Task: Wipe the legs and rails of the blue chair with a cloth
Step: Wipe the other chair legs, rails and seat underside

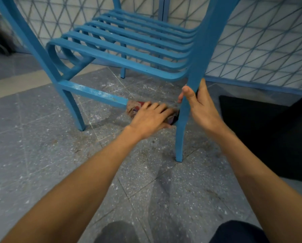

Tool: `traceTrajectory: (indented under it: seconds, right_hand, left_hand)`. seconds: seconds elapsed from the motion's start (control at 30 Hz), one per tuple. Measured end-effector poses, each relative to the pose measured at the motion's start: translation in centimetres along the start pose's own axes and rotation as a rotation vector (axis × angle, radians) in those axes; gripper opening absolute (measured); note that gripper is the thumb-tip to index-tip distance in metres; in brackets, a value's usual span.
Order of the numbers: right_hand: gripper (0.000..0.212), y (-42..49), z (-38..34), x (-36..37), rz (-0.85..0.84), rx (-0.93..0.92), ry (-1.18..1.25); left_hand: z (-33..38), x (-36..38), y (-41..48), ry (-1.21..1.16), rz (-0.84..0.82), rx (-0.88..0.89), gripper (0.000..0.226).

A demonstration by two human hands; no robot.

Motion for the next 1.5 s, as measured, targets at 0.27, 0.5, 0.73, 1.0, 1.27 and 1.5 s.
traceTrajectory:
  seconds: [0.27, 0.5, 0.73, 1.0, 1.27, 1.5]
  right_hand:
    - [0.04, -0.9, -0.5, -1.3, -0.048, 0.045, -0.066]
    - [0.014, -1.8, 1.1, -5.7, 0.101, 0.111, -0.102]
    - [0.024, -2.3, 1.2, -5.1, 0.161, 0.116, -0.116]
    - [0.03, -2.5, 1.5, -4.5, 0.248, 0.138, -0.076]
    - [0.04, -3.2, -0.2, -5.0, 0.208, 0.276, -0.231]
    - [0.032, -1.4, -5.7, -2.7, -0.124, 0.348, -0.738]
  left_hand:
    - [-8.4, -0.6, -3.3, -0.005, -0.127, -0.027, 0.055]
    - [-2.3, -0.8, -1.1, 0.012, -0.024, -0.067, 0.05]
    - [-2.6, -1.0, -2.5, -0.04, 0.054, 0.01, 0.051]
    - [-4.7, -1.1, -2.7, -0.027, -0.095, -0.145, 0.059]
    - [6.8, 0.1, 2.2, -0.039, -0.155, -0.09, 0.06]
    - [0.9, -4.5, -1.2, -0.573, -0.128, 0.005, 0.042]
Point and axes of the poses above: each hand's wrist, its own y-axis towards the middle knuckle, its own x-axis out of the palm, z = x × y, the point moved 8 cm from there along y, towards the middle knuckle, and after that the axes turned 1 degree about y, right-handed, at the moved point
